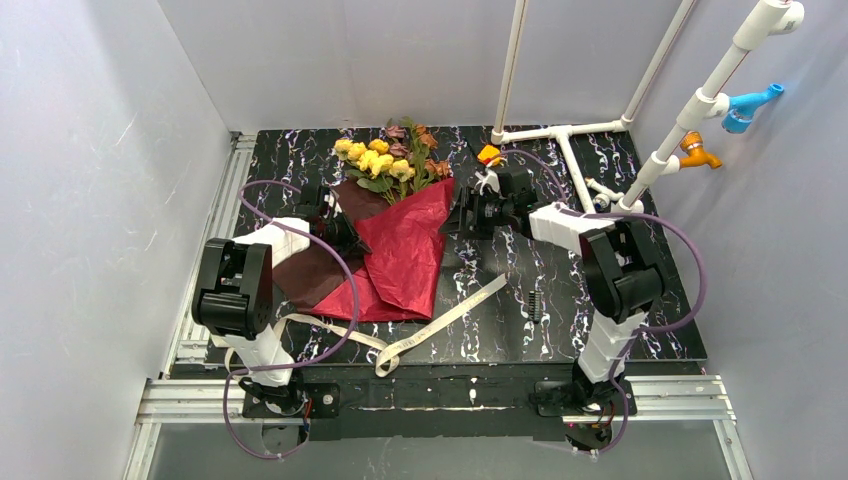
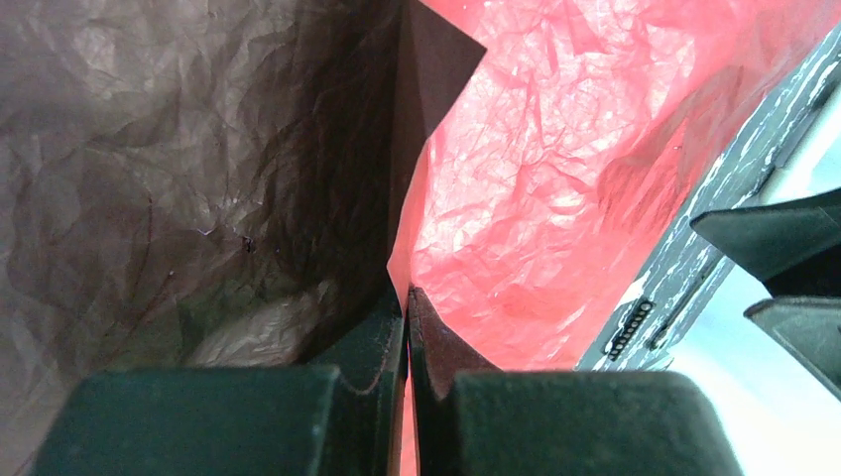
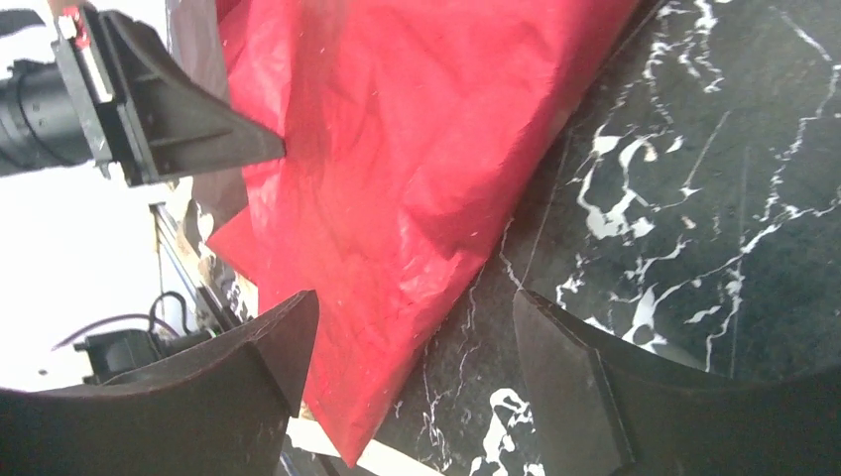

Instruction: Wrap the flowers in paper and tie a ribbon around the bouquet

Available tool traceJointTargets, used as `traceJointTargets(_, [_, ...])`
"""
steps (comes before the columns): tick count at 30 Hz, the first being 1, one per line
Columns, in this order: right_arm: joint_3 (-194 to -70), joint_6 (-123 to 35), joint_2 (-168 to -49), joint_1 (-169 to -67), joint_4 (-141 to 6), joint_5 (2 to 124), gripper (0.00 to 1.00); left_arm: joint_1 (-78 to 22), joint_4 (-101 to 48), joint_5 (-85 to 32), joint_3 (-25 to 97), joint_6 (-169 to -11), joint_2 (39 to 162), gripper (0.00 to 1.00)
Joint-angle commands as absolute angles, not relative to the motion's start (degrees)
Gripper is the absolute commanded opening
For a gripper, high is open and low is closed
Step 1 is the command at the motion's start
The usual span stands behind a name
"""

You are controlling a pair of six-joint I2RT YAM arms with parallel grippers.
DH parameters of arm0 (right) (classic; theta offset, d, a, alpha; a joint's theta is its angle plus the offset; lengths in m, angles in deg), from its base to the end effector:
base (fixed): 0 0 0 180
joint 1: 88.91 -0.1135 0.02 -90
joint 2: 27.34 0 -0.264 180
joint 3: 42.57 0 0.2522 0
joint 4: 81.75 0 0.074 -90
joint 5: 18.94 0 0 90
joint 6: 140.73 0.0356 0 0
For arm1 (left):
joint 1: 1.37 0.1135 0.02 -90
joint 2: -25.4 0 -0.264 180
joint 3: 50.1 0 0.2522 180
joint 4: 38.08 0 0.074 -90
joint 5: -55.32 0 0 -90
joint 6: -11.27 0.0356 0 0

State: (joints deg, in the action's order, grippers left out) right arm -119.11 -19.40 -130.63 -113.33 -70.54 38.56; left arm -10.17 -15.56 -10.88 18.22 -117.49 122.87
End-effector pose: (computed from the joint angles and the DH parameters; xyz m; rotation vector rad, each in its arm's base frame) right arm 0.3453 0.1778 0.1929 -0.1916 2.3591 1.1386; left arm 0.3345 -0.0663 0.1688 -0.4811 2.5239 -0.8533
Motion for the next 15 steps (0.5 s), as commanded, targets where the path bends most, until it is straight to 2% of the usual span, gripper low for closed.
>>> traceJointTargets(1, [-118.8, -14.2, -135.0, -111.8, -77.3, 36.0, 0.81, -9.9, -12.6, -11.8, 20.5, -115.6, 123.2, 0.00])
traceJointTargets(15, [-124.2, 0.1, -150.6, -115.3, -96.2, 29.3, 0.79, -9.9, -10.1, -12.8, 23.1, -113.3, 127.7, 0.00])
